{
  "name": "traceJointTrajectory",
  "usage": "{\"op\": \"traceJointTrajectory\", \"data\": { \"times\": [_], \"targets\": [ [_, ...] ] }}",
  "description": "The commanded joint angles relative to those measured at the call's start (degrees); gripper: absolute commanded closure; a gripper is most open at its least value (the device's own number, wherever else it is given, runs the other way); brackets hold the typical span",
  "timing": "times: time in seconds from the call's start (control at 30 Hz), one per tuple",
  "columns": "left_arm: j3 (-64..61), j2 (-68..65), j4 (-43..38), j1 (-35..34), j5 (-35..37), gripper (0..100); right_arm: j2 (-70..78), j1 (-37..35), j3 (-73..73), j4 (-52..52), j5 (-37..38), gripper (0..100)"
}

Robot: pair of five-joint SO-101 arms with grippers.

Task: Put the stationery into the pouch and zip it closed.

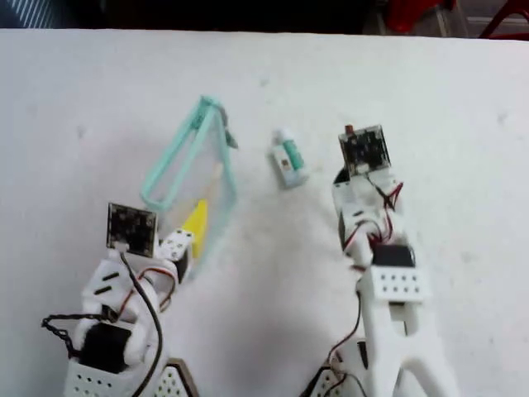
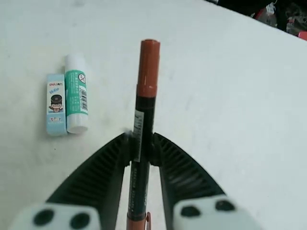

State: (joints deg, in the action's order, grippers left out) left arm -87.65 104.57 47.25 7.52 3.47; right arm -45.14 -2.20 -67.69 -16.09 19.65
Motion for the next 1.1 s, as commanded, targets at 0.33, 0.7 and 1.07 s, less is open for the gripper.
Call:
{"op": "traceJointTrajectory", "data": {
  "times": [0.33, 0.7, 1.07],
  "targets": [
    [-0.88, -0.13, -4.31, 0.04, 0.88, 81, -15.52, -6.73, -6.15, 3.03, -0.26, 98.1],
    [-0.88, -0.13, -4.31, 0.04, 0.88, 81, -41.19, -11.91, 0.09, -10.68, -0.44, 98.1],
    [-0.79, -0.13, -4.13, 0.04, 0.88, 81, -34.33, -24.84, 23.03, -23.34, -0.70, 98.1]
  ]
}}
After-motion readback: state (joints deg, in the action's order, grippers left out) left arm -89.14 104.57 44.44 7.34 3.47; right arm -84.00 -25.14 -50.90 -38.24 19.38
